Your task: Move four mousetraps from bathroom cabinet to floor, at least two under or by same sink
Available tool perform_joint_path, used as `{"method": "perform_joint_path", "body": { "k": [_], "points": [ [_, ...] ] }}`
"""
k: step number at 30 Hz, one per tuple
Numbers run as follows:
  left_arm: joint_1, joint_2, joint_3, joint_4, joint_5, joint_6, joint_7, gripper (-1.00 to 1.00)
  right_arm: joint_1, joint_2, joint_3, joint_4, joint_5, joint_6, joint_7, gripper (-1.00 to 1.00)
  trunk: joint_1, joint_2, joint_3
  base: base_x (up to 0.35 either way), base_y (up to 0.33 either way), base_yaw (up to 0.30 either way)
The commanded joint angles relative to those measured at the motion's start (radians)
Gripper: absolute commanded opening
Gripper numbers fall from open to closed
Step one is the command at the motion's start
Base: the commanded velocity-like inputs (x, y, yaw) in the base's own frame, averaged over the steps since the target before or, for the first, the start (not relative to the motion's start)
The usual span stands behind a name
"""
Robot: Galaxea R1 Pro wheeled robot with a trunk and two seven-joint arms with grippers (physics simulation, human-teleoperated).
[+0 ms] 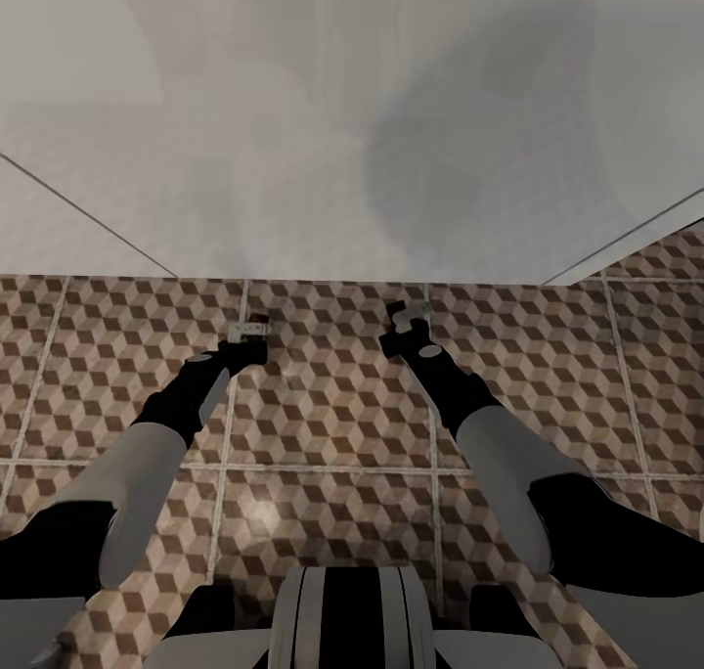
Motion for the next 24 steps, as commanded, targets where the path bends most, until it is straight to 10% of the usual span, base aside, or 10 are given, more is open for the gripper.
{"method": "perform_joint_path", "body": {
  "k": [1,24],
  "points": [
    [-0.001,0.001,-0.001,0.003,-0.002,0.006,-0.001,-1.00,0.000,0.000,0.001,-0.002,0.010,0.008,0.003,-1.00,0.000,0.000,0.000,0.000,0.000,0.000],
    [-0.009,0.010,0.000,0.010,-0.002,0.004,0.001,-1.00,0.000,0.000,0.002,-0.002,0.011,0.008,0.003,-1.00,0.000,0.000,0.000,0.000,0.000,0.000]
  ]
}}
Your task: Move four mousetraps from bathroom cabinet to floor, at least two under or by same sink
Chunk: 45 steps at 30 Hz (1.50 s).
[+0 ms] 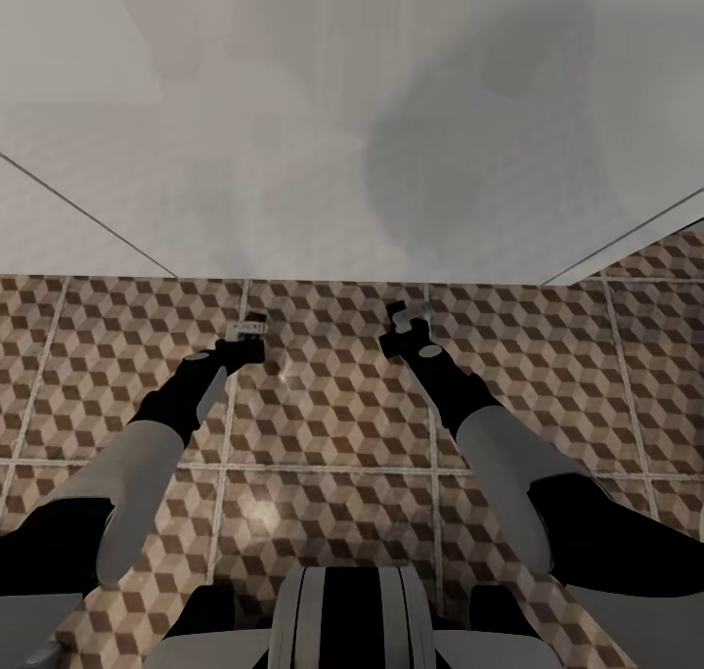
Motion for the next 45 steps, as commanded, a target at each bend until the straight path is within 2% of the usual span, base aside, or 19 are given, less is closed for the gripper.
{"method": "perform_joint_path", "body": {
  "k": [1,12,26,32,45],
  "points": [
    [0.000,0.000,0.000,-0.004,-0.002,0.006,-0.001,-1.00,0.000,0.000,0.001,-0.002,0.010,0.007,0.002,-1.00,0.000,0.000,0.000,0.000,0.000,0.000],
    [-0.027,0.000,0.000,-0.008,-0.003,0.010,0.002,-1.00,0.000,0.000,0.001,-0.002,0.011,0.007,0.003,-1.00,0.000,0.000,0.000,0.000,0.000,0.000],
    [-0.029,0.000,-0.005,-0.011,0.000,0.008,0.001,-1.00,0.000,0.000,0.001,-0.002,0.010,0.007,0.003,-1.00,0.000,0.000,0.000,0.000,0.000,0.000],
    [-0.028,0.000,-0.010,-0.050,0.001,0.007,-0.005,-1.00,0.000,0.000,0.001,-0.002,0.010,0.007,0.003,-1.00,0.000,0.000,0.000,0.000,0.000,0.000],
    [-0.026,0.000,-0.010,-0.063,0.002,0.006,-0.005,-1.00,0.000,0.000,0.001,-0.003,0.010,0.007,0.003,-1.00,0.000,0.000,0.000,0.000,0.000,0.000]
  ]
}}
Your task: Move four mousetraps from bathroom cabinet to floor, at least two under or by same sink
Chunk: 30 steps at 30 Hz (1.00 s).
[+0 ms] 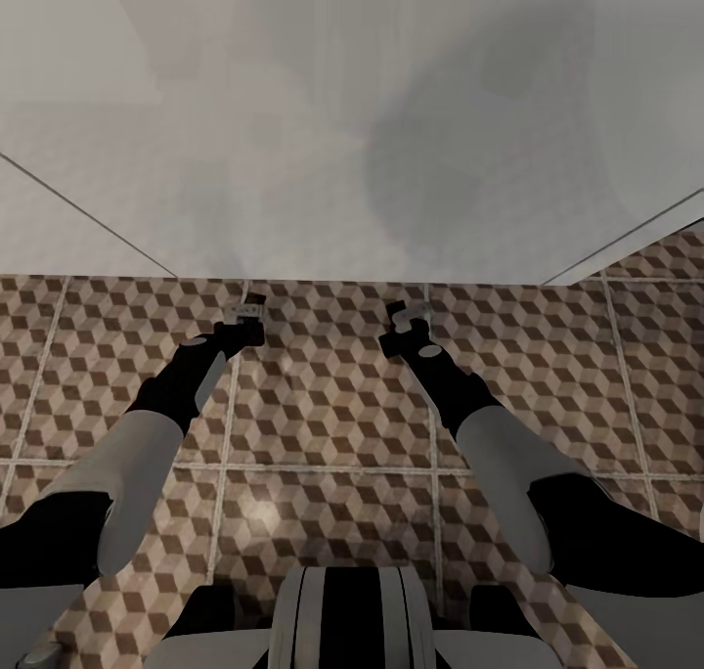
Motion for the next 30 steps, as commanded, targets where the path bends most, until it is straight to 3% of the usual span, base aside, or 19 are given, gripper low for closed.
{"method": "perform_joint_path", "body": {
  "k": [1,30],
  "points": [
    [0.000,0.001,-0.002,-0.002,-0.001,0.006,0.000,-1.00,0.000,0.000,0.001,-0.003,0.010,0.007,0.003,-1.00,0.000,0.000,0.000,0.000,0.000,0.000],
    [0.005,0.001,-0.002,0.000,-0.001,0.005,0.001,-1.00,0.000,0.000,0.000,-0.002,0.010,0.008,0.003,-1.00,0.000,0.000,0.000,0.023,0.000,0.000]
  ]
}}
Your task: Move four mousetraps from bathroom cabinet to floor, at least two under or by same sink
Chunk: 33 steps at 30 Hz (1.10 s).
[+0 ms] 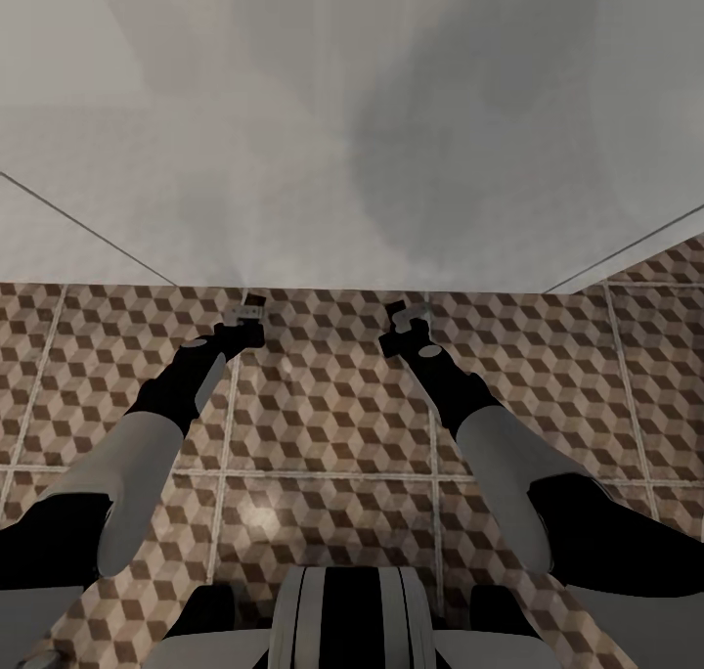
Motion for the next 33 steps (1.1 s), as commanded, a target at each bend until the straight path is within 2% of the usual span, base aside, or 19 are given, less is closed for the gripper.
{"method": "perform_joint_path", "body": {
  "k": [1,19,33],
  "points": [
    [0.000,0.001,-0.002,-0.002,-0.001,0.006,0.000,-1.00,0.000,0.000,0.000,-0.002,0.010,0.008,0.002,-1.00,0.000,0.000,0.000,0.000,0.000,0.000],
    [0.000,0.001,-0.002,-0.003,0.000,0.006,-0.002,-1.00,-0.001,0.000,-0.005,-0.003,0.010,0.057,-0.002,-1.00,0.000,0.000,0.000,0.000,0.000,0.000],
    [0.003,0.000,-0.002,-0.004,0.000,0.006,-0.002,-1.00,-0.001,0.000,-0.005,-0.002,0.010,0.060,-0.001,-1.00,0.000,0.000,0.000,0.000,0.000,0.000]
  ]
}}
